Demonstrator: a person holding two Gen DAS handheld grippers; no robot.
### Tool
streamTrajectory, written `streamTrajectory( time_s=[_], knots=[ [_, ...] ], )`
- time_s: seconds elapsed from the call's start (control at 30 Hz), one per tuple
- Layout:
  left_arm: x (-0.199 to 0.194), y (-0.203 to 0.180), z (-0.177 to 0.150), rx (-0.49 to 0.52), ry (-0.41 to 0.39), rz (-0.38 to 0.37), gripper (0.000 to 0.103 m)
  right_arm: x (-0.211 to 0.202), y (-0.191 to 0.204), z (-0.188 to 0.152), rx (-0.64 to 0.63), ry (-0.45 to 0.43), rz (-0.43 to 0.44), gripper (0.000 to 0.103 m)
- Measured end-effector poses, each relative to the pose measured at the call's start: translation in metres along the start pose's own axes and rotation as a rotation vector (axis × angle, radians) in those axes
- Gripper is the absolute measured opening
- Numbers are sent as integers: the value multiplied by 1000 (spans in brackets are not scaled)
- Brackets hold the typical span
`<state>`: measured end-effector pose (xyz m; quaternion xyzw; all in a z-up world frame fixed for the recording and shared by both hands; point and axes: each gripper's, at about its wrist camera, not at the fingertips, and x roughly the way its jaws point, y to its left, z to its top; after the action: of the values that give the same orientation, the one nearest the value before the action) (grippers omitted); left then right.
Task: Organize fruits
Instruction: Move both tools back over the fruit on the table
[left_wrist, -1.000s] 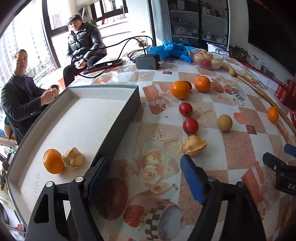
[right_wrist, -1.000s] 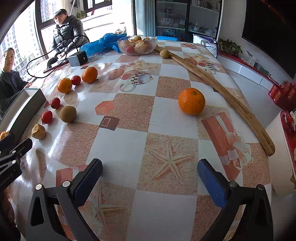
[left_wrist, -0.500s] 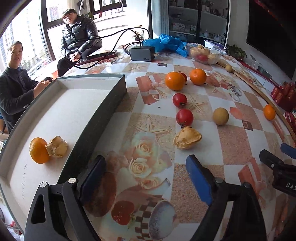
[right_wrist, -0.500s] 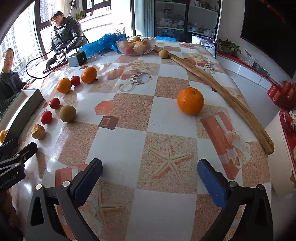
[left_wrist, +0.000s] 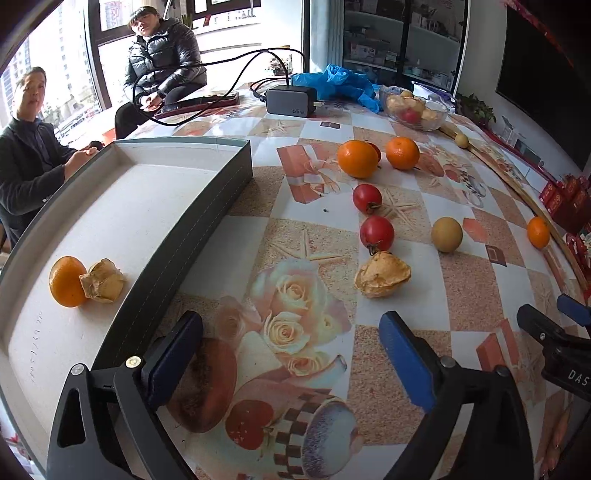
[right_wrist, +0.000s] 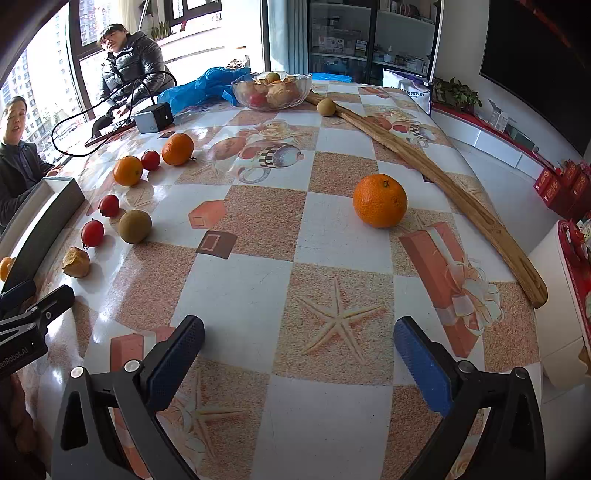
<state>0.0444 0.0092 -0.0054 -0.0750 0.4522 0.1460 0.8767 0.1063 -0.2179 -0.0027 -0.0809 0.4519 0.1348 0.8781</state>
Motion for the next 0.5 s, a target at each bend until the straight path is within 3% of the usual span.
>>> streamTrajectory(
  time_s=[0.5],
  knots=[
    [0,0,1,-2,3,1,100,0,0,0,0,-1,0,103]
  ],
)
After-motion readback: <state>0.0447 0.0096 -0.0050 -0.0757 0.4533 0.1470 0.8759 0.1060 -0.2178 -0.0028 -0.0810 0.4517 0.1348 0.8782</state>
